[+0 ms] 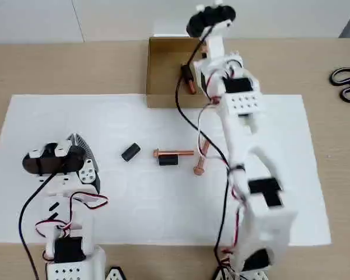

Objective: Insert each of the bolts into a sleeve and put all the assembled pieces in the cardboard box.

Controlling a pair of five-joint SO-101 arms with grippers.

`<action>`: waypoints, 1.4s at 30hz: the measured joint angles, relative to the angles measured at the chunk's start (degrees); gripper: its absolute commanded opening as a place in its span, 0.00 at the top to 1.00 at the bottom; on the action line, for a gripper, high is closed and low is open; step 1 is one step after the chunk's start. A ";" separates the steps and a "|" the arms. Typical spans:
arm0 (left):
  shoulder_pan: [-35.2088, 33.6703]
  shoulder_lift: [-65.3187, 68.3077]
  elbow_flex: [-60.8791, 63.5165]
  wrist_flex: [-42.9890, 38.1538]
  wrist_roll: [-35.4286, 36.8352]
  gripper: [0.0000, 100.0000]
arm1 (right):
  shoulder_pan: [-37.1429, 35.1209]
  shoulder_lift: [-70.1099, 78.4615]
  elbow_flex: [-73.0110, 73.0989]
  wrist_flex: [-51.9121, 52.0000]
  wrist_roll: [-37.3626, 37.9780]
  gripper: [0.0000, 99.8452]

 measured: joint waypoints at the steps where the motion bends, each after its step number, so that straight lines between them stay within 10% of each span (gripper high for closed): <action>1: 0.00 0.00 0.00 0.00 0.00 0.99 | 0.00 3.16 -3.25 0.00 0.00 1.00; 20: 0.00 0.00 0.00 0.00 0.00 0.99 | 0.00 47.21 -49.05 -0.53 3.78 0.99; 42: 0.00 0.00 0.00 1.93 0.00 0.99 | 0.09 51.96 -53.27 -0.88 10.90 0.86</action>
